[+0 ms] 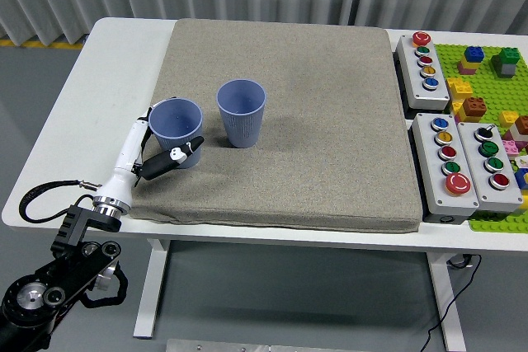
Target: Pick cup pour cup place
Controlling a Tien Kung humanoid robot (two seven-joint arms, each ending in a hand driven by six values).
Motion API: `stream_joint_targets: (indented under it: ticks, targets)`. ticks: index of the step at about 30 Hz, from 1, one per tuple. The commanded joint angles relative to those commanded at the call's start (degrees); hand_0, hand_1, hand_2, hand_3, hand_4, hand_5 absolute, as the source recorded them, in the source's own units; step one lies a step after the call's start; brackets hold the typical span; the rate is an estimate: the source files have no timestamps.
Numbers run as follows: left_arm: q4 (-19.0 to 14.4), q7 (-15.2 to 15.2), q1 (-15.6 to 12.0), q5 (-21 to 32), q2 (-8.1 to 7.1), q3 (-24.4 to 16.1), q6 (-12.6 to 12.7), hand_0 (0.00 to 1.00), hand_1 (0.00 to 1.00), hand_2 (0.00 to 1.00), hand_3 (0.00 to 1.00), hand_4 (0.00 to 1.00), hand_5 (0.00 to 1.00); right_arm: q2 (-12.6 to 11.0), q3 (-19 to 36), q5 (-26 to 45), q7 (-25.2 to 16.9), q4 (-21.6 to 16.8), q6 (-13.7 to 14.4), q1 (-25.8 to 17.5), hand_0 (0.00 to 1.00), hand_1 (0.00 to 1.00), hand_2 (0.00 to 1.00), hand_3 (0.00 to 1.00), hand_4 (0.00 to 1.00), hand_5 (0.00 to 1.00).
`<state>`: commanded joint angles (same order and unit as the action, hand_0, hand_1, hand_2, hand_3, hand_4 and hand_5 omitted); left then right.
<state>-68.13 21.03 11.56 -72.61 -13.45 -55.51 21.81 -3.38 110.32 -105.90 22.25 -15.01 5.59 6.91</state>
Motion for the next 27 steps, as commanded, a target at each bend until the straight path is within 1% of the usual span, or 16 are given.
stream_joint_targets:
  ticks: [5, 6, 11, 12, 15, 17, 18, 23, 24, 27]
  targets:
    - [-0.16, -0.06, -0.33, -0.70, 0.04, -0.47, -0.66, 0.786, 0.801, 0.960, 0.981, 0.998, 0.523, 0.02, 0.09, -0.11, -0.01, 0.01, -0.02, -0.04, 0.646, 0.633, 0.537, 0.541, 0.002, 0.002]
    - [-0.18, -0.05, -0.40, -0.73, 0.04, -0.57, -0.72, 0.850, 0.858, 0.998, 0.998, 0.998, 0.529, 0.03, 0.11, -0.06, 0.00, 0.00, -0.01, -0.05, 0.647, 0.633, 0.536, 0.541, 0.002, 0.002]
    - [-0.59, 0.25, -0.85, -0.60, 0.02, -1.36, -0.54, 0.850, 0.858, 0.998, 0.998, 0.998, 0.529, 0.03, 0.20, -0.19, 0.01, -0.01, -0.08, -0.14, 0.647, 0.633, 0.536, 0.541, 0.002, 0.002]
    - [-0.67, 0.28, -0.92, -0.59, 0.01, -1.48, -0.56, 0.888, 0.901, 0.998, 0.998, 0.998, 0.565, 0.03, 0.21, -0.19, 0.01, -0.01, -0.08, -0.16, 0.646, 0.633, 0.536, 0.540, 0.002, 0.002]
    - [-1.38, 0.32, -1.29, -0.44, -0.17, -2.21, -0.69, 0.888, 0.901, 0.998, 0.998, 0.998, 0.565, -0.01, 0.35, -0.49, 0.00, 0.00, -0.17, -0.15, 0.646, 0.633, 0.536, 0.540, 0.002, 0.002]
    - [-2.03, 0.22, -1.59, -0.04, -0.44, -2.63, -0.96, 0.888, 0.901, 0.998, 0.998, 0.998, 0.565, 0.00, 0.37, -0.55, 0.04, -0.01, -0.17, -0.14, 0.646, 0.633, 0.536, 0.540, 0.002, 0.002]
    - [-2.58, 0.12, -1.86, 0.29, -0.63, -2.90, -1.22, 0.903, 0.922, 0.998, 0.998, 0.998, 0.613, 0.00, 0.41, -0.65, 0.06, -0.01, -0.20, -0.12, 0.646, 0.633, 0.536, 0.540, 0.002, 0.002]
    - [-5.80, -0.67, -3.34, 0.39, -1.42, -4.29, -1.97, 0.903, 0.922, 0.998, 0.998, 0.998, 0.613, -0.03, 0.55, -0.88, 0.15, -0.04, -0.22, -0.19, 0.646, 0.633, 0.536, 0.540, 0.002, 0.002]
    - [-6.40, -0.77, -3.55, 0.43, -1.53, -4.50, -2.04, 0.920, 0.943, 0.998, 0.998, 0.998, 0.715, -0.04, 0.59, -0.93, 0.16, -0.05, -0.22, -0.21, 0.646, 0.633, 0.536, 0.540, 0.002, 0.002]
    - [-8.59, -0.92, -4.11, 1.66, -2.00, -5.13, -2.17, 0.920, 0.943, 0.998, 0.998, 0.998, 0.715, -0.07, 0.73, -1.18, 0.17, -0.05, -0.28, -0.31, 0.646, 0.633, 0.536, 0.540, 0.002, 0.002]
